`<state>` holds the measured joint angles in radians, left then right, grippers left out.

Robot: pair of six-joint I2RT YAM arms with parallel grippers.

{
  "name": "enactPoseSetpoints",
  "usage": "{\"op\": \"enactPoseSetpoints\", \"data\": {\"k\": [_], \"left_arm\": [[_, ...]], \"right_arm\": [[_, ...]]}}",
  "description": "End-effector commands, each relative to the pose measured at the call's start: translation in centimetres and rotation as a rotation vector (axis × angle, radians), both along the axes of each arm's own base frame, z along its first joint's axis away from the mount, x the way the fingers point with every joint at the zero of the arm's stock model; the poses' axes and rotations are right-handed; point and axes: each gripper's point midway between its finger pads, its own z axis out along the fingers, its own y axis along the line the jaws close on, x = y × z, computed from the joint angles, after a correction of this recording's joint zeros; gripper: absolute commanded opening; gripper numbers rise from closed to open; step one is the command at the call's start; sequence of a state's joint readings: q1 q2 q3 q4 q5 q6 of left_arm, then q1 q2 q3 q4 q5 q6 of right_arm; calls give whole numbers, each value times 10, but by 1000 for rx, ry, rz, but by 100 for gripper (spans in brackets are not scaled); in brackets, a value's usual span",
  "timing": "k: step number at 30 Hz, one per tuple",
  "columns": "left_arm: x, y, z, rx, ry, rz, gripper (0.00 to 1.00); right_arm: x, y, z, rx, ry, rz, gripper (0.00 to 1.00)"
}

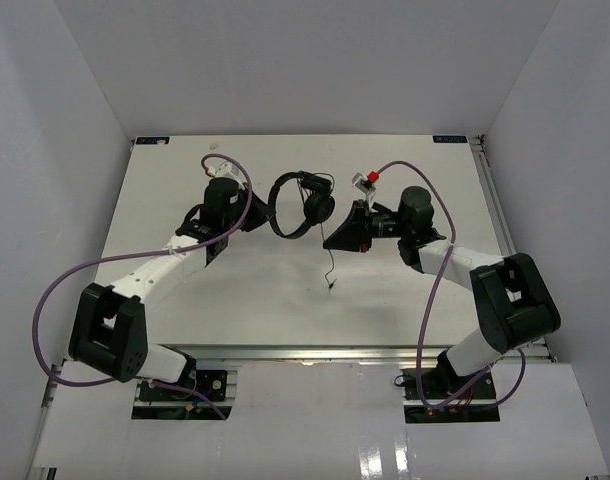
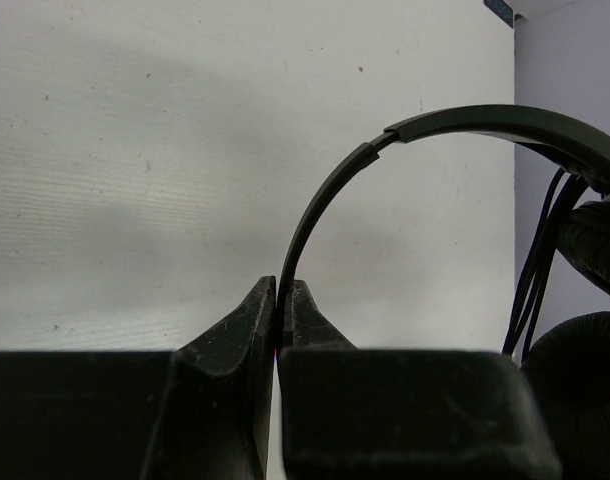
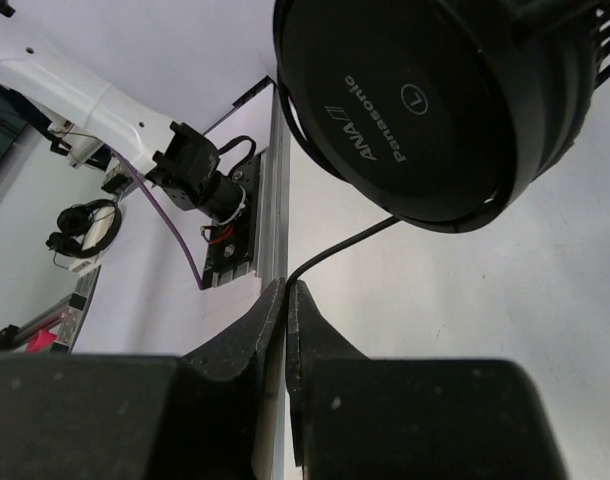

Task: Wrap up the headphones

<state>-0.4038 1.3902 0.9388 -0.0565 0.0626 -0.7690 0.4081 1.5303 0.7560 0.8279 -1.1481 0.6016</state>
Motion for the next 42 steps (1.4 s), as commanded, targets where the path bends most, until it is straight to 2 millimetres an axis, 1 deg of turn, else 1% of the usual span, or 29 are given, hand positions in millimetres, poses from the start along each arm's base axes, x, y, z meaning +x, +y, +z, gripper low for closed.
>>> {"op": "enactPoseSetpoints", "data": {"k": [1,3,5,8,10,13,21,25,30,40,42], "left_arm": [[14,5,-2,-1,-38,50,0],[13,5,-15,17,-13,46,0],[15,10,-35,57,21,71,0],[15,11,-56,80,59,70,0],[14,12,-71,97,87,71,0],[15,11,-85,110,111,68,0],[19,5,-105,113,143,52,0],[18,6,-117,131,180,57,0],[17,11,-126,170,217,79,0],[14,13,-136,238,253,69,0],[13,14,-139,250,257,66,0]], "right_arm": [[-7,4,-15,2,7,57,8],[-4,6,-31,-15,44,59,8],[-2,6,-41,-21,58,62,8],[-2,6,-58,-32,83,65,8],[-1,7,-66,-37,97,68,8],[1,8,-71,-40,109,68,10],[4,9,-87,-51,168,69,13],[3,10,-90,-47,185,68,15],[3,10,-91,-37,207,70,17],[3,10,-100,-46,240,67,24],[3,10,-105,-62,254,59,26]]}}
